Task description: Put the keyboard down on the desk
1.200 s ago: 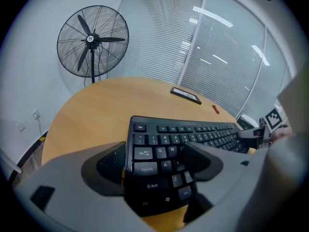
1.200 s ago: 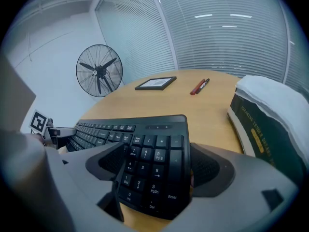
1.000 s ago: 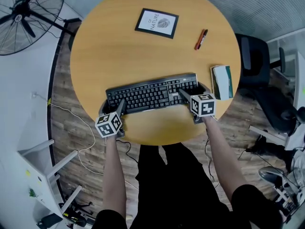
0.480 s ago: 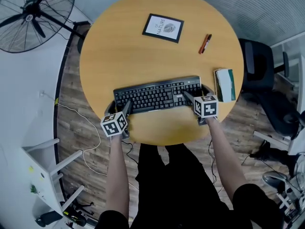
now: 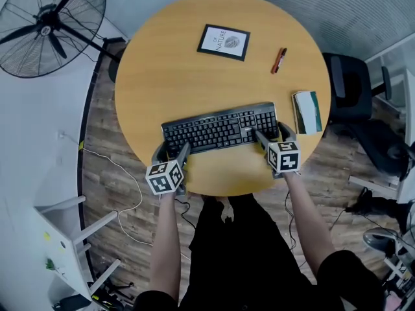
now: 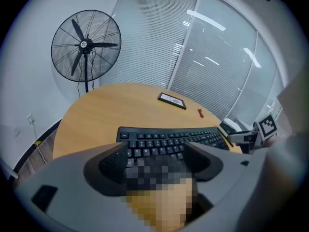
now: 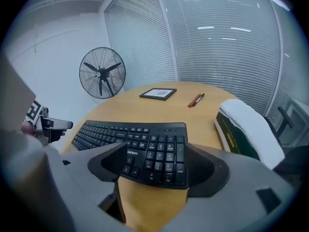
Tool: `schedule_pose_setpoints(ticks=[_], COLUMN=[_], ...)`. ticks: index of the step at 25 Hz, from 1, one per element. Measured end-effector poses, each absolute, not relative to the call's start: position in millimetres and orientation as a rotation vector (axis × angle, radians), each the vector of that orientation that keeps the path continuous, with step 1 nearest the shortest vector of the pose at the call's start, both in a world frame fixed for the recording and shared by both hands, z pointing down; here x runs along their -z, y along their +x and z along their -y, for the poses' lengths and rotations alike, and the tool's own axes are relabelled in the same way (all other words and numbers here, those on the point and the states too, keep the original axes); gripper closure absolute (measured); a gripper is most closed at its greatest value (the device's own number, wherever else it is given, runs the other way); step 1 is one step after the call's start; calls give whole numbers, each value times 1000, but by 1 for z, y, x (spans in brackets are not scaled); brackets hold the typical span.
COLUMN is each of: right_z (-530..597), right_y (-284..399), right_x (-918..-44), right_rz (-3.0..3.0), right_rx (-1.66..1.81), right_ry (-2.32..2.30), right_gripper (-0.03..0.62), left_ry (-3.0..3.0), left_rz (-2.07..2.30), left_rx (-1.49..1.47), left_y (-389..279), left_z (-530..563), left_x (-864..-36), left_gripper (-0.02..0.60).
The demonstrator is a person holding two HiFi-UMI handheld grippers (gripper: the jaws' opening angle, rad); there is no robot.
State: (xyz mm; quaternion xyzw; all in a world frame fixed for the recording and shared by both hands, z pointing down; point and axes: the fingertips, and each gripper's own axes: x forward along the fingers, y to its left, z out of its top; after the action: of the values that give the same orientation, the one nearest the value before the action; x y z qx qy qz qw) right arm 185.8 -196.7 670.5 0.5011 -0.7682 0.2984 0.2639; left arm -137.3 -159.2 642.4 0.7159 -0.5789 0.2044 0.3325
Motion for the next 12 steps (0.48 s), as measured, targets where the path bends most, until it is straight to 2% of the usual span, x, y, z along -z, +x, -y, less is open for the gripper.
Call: schedule_pose_setpoints(ticks=[12], right_z=[125], right_y=[134], right_x=[-594], right_rz=[2169], right_rx=[-749], right_ry=[1504], right_gripper=[289], left_ry=[2074], left_rz=[1415], left_rx=[-556], left_y=[-128], left_z=[105], left_x=[-579], left_gripper=[246])
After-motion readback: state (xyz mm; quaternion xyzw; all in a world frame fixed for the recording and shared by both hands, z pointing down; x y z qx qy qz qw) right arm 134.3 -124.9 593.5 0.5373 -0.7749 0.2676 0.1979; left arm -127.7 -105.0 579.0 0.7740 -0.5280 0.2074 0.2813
